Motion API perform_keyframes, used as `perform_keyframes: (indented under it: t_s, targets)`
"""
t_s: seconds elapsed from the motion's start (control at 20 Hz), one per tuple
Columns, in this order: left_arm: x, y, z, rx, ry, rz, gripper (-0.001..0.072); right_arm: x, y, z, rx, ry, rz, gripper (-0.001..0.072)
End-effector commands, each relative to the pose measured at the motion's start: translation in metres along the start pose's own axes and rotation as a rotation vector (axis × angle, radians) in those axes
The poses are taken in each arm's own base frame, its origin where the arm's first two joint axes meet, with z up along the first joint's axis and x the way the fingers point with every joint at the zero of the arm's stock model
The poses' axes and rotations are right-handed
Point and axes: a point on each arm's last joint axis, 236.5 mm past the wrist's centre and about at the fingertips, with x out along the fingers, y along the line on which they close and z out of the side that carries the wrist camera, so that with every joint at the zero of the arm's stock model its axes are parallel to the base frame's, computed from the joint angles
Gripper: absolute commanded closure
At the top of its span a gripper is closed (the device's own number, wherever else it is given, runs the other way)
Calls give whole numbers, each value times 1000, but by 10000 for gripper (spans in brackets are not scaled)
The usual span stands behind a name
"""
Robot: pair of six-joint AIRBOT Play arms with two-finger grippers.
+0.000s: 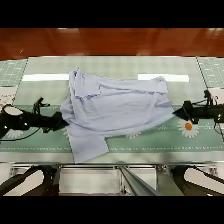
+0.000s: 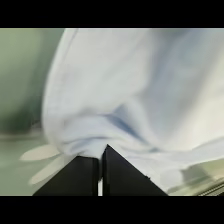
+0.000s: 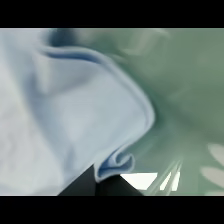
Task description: Fold the shirts.
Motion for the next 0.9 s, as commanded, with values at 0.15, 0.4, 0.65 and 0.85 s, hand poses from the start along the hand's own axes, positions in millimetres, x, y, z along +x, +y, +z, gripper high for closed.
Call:
perform_keyframes:
  t_s: [0.15, 0.4, 0.65, 0.85]
  targets:
    - [-173, -190, 82, 371, -495, -295, 678, -148, 188, 68, -455, -401, 114, 688]
    - [-360, -328, 36, 786, -923, -359, 678, -303, 323, 17, -771, -779, 187, 688]
    - [-469, -363, -46, 986, -1259, -208, 678, -397, 355, -78, -924, -1073, 99, 688]
    - [-512, -326, -109, 982, -1465, 48, 678, -437, 333, -143, -924, -1242, -40, 688]
